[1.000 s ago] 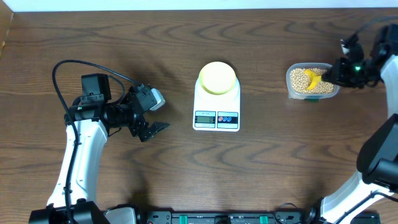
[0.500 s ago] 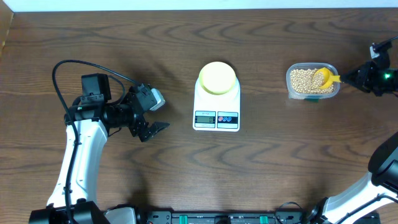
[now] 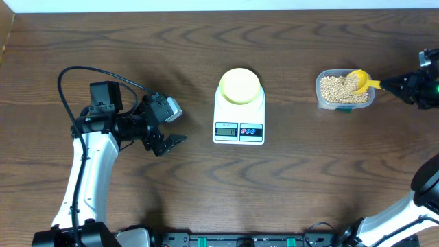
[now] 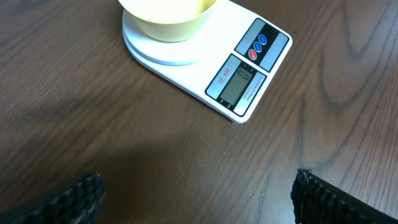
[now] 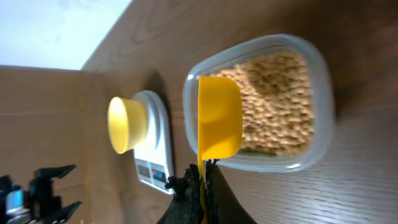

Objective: Scoop item into bowl and weigh 50g on scale
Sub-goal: 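Dip scoop into the soybeans with right gripper and scoop, then lift filled scoop and move it over the yellow bowl, then tilt scoop with right gripper to pour soybeans into bowl, then move empty yellow scoop with right gripper back to the soybean tub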

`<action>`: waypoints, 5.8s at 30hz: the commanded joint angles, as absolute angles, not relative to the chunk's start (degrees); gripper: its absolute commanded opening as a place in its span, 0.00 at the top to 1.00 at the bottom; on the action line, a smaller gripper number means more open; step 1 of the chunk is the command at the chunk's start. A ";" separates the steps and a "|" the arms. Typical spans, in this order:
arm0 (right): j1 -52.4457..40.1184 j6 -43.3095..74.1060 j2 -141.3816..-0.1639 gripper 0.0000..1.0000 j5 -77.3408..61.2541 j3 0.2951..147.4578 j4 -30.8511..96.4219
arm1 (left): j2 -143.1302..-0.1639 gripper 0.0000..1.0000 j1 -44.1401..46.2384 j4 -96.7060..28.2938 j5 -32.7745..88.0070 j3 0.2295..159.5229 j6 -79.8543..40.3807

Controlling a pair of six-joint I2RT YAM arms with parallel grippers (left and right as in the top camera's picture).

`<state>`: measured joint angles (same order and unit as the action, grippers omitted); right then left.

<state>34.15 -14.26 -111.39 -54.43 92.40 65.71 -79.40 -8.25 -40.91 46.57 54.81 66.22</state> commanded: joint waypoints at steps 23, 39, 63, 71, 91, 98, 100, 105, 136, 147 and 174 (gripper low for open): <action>15.42 -5.63 -112.14 0.99 -65.93 92.05 57.78 | -79.75 0.02 -8.45 -41.06 46.87 54.22 66.13; -1.58 4.91 -112.14 0.99 -56.69 95.02 46.50 | -79.75 0.02 -8.45 -41.08 46.87 54.22 66.13; -18.44 1.15 -112.14 0.99 -24.97 105.75 52.64 | -79.75 0.02 -8.45 -41.08 46.87 54.22 66.13; -18.55 -2.22 -112.12 0.99 -24.29 105.75 52.93 | -79.75 0.03 -8.45 -41.08 46.87 54.22 66.13; -19.14 -7.99 -110.78 0.99 -22.61 105.75 53.87 | -79.75 0.02 -8.45 -41.08 46.87 54.22 66.13; -18.33 -7.70 -110.78 0.99 -28.80 105.75 54.54 | -79.75 0.03 -8.45 -41.08 46.87 54.22 66.13; -17.61 -7.33 -110.78 0.99 -31.51 105.75 54.98 | -79.75 0.02 -8.45 -41.08 46.87 54.22 66.13; -15.66 -5.54 -110.78 0.99 -34.83 105.75 56.55 | -79.75 0.03 -8.45 -41.08 46.87 54.22 66.13; -19.38 -11.09 -110.78 0.99 -23.88 105.75 55.48 | -79.75 0.02 -8.45 -41.08 46.87 54.22 66.13; -22.92 -11.20 -110.78 0.99 -20.47 105.75 56.23 | -79.75 0.02 -8.45 -41.08 46.87 54.22 66.13; -29.04 -15.53 -110.78 0.99 -5.02 105.75 54.28 | -79.75 0.02 -8.45 -41.08 46.87 54.22 66.13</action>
<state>-28.40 -14.57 -111.70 -8.16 104.53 54.37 -79.40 -8.25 -40.91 46.57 54.81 66.22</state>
